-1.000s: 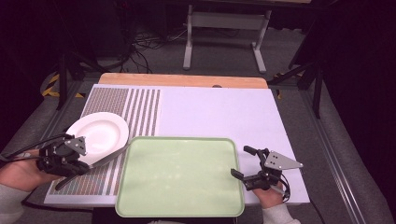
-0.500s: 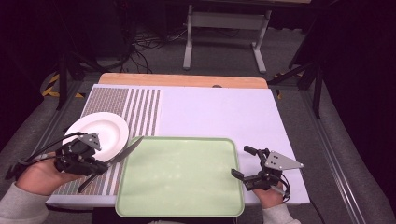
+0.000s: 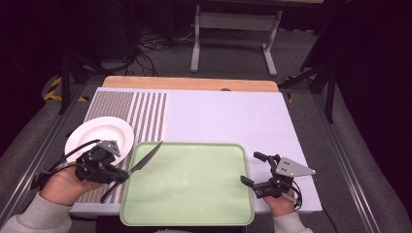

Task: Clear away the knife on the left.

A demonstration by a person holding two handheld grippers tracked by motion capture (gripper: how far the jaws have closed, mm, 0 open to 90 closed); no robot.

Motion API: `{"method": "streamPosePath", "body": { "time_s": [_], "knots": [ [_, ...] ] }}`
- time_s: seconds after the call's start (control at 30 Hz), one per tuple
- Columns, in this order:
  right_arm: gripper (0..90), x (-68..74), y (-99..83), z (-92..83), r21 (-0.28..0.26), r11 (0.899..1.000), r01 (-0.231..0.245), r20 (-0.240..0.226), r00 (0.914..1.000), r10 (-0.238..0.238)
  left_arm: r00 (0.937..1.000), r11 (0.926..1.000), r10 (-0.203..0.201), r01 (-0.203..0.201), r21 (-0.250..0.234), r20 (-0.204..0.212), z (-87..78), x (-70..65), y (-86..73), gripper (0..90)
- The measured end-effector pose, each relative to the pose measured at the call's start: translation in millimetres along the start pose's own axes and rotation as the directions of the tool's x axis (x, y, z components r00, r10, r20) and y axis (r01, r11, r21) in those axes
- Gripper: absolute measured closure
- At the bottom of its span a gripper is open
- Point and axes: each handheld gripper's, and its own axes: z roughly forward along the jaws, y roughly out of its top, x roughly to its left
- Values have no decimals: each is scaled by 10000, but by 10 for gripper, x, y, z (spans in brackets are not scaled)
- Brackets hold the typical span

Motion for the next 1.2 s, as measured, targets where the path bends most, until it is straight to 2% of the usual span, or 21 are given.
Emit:
{"method": "streamPosePath", "body": {
  "time_s": [0.23, 0.33, 0.5, 0.53, 0.73, 1.03, 1.2],
  "knots": [
    [35, -3, -4, -3, -17, 10000, -22, 6, 10000, 22, 9994, 9999, 56, -53, -89, 337, 171, -27, 60, 800],
    [35, -4, -6, 0, 0, 10000, -20, -5, 10000, 20, 9991, 9999, -57, 62, -108, 429, 211, -31, 70, 800],
    [35, -8, -11, 3, 29, 10000, -51, -20, 10000, 51, 9967, 9996, -91, 112, -258, 804, 295, -38, 100, 800],
    [35, -7, -11, 4, 34, 10000, -50, -17, 10000, 50, 9960, 9992, -193, 223, -338, 876, 312, -42, 100, 800],
    [35, -10, -17, 13, 72, 10000, -67, -43, 10000, 68, 9933, 9993, -273, 302, -237, 1123, 422, -62, 115, 800],
    [35, -12, -21, 13, 83, 9999, -61, -73, 10000, 61, 9918, 9996, -227, 247, -143, 1259, 492, -118, 150, 800],
    [35, -13, -22, 14, 88, 9999, -78, -94, 9999, 78, 9920, 9997, -224, 215, 83, 1246, 546, -129, 172, 800]
  ]
}}
